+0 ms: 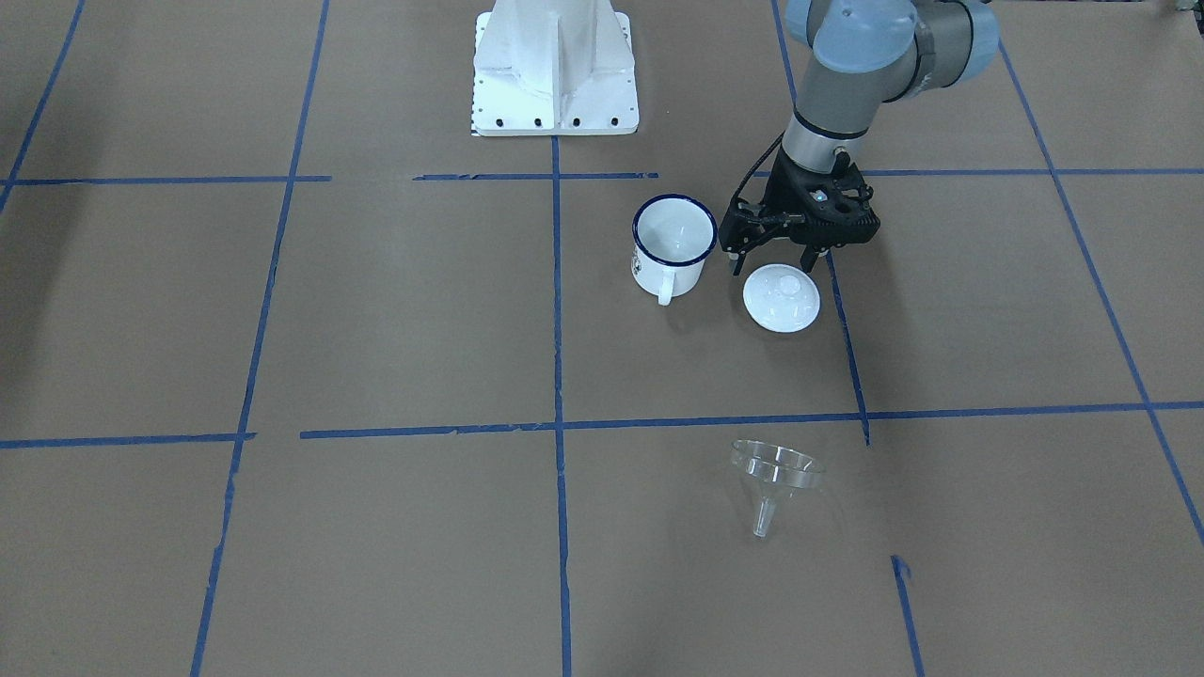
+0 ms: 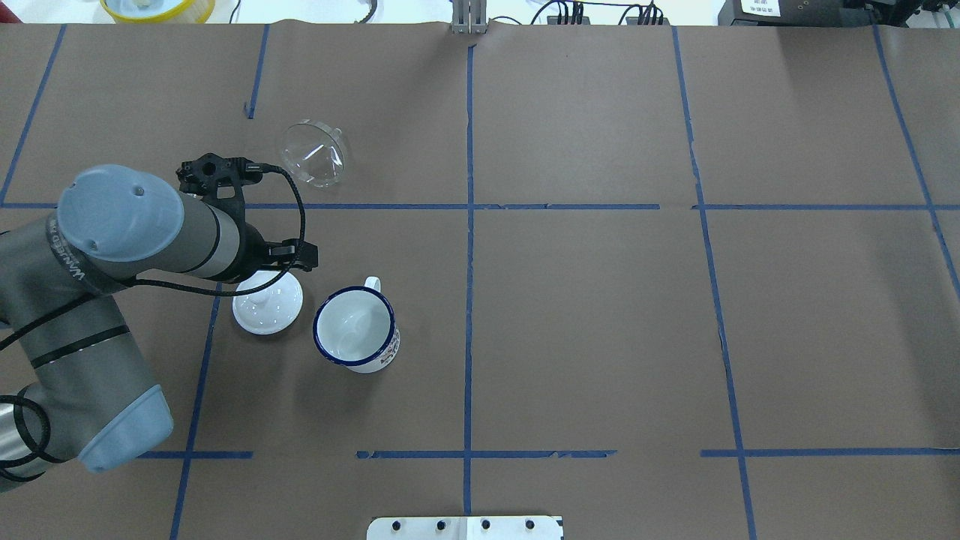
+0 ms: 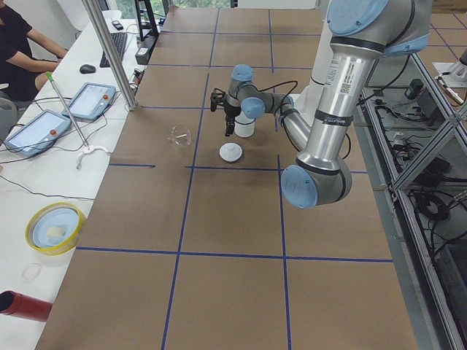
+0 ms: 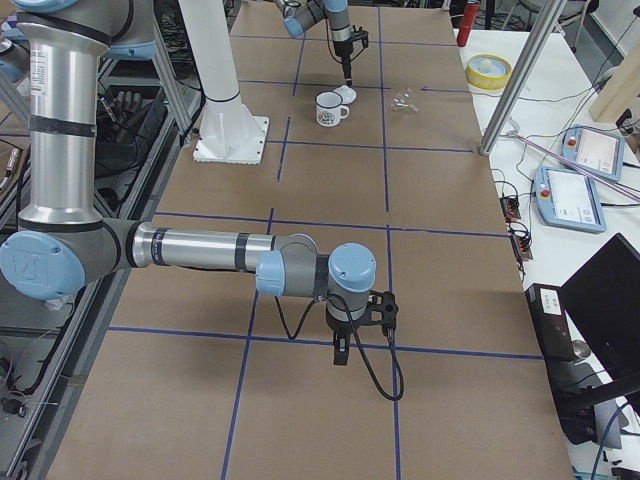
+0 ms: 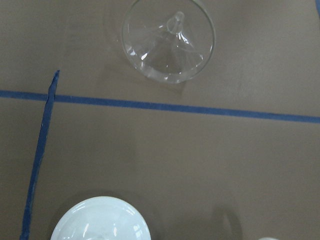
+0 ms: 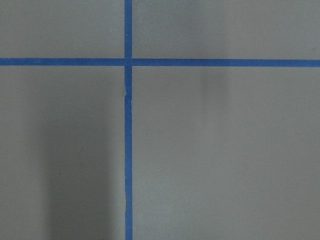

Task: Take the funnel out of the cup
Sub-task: 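Move the left gripper to the white lid and grasp its knob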

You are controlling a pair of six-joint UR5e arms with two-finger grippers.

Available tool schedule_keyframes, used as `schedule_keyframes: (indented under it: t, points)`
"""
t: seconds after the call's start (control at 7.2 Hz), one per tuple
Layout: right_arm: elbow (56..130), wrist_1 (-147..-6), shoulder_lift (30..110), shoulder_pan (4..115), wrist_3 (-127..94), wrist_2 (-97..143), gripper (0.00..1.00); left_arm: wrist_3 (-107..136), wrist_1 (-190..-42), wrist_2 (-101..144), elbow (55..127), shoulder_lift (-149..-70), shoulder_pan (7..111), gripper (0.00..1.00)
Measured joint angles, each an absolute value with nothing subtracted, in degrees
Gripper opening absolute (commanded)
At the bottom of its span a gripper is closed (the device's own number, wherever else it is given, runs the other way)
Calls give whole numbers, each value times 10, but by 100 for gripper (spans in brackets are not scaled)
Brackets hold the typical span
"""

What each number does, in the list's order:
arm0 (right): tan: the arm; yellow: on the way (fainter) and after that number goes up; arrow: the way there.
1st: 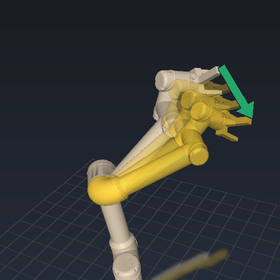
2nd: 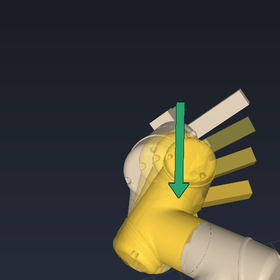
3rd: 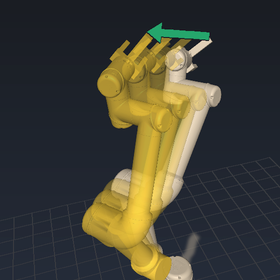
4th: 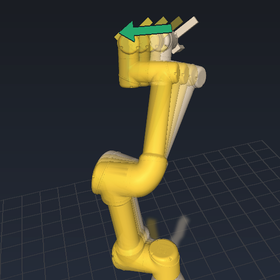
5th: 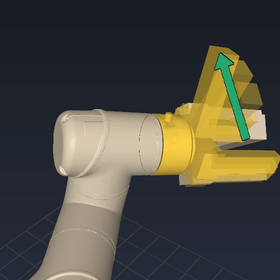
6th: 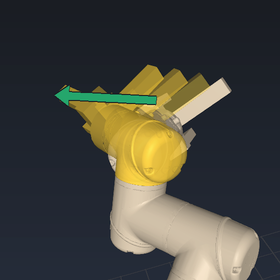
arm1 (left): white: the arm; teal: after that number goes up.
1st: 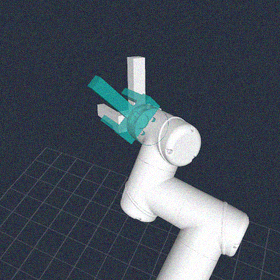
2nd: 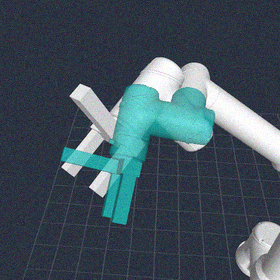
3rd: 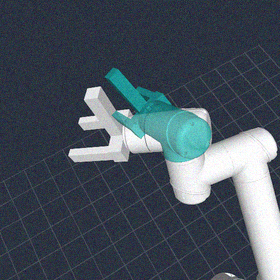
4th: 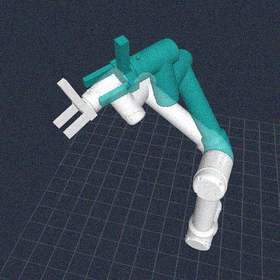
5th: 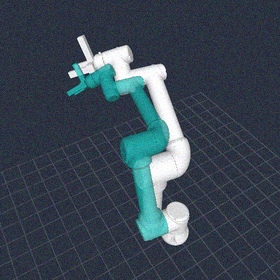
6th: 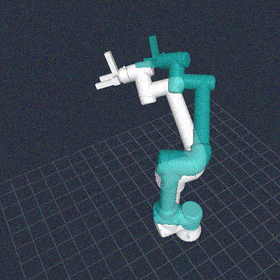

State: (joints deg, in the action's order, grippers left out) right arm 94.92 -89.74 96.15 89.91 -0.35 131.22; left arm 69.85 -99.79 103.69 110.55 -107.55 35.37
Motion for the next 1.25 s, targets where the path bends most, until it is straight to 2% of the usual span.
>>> schedule_keyframes:
  t: [0.28, 0.69, 0.97, 1.25]
  points:
    - [949, -897, 962, 899, -4, 1312, 100, 697, -1006, 1039, 1072, -1073, 351, 98]
    - [949, -897, 962, 899, -4, 1312, 100, 696, -1036, 1040, 1059, -1054, 350, 81]
    - [949, -897, 962, 899, -4, 1312, 100, 696, -1048, 1040, 1051, -1046, 349, 75]
    - [949, -897, 962, 899, -3, 1312, 100, 697, -1059, 1044, 1045, -1046, 348, 56]
